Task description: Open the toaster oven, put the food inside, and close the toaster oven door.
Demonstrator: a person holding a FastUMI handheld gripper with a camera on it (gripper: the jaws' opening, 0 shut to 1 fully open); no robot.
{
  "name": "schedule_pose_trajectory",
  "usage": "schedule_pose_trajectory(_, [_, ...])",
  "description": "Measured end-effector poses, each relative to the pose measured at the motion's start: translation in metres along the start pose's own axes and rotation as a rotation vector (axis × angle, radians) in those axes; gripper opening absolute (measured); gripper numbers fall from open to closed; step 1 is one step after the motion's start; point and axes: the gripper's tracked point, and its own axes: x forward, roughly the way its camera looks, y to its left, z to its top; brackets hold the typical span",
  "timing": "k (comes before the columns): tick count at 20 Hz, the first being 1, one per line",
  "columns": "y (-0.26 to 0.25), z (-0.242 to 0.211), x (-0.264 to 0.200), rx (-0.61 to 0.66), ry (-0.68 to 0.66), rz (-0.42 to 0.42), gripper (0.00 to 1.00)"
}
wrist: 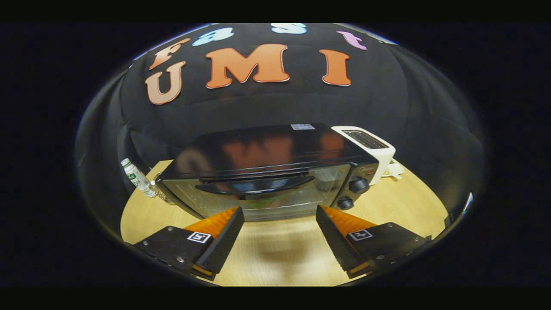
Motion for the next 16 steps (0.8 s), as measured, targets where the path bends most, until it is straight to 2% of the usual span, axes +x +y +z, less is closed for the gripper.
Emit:
schedule_pose_trajectory(4, [-0.030,0.028,-0.034,-0.001,-0.044,0.005,1.00])
schedule_pose_trajectory(7, [-0.058,0.064,-0.063,0.011,-0.099,0.012,1.00])
schedule_pose_trajectory(11, [-0.088,0.122,-0.109,0.038,-0.207,0.031,1.00])
schedule_pose_trajectory(16, [-0.138,0.184,-0.174,-0.007,-0.356,0.010,0.99])
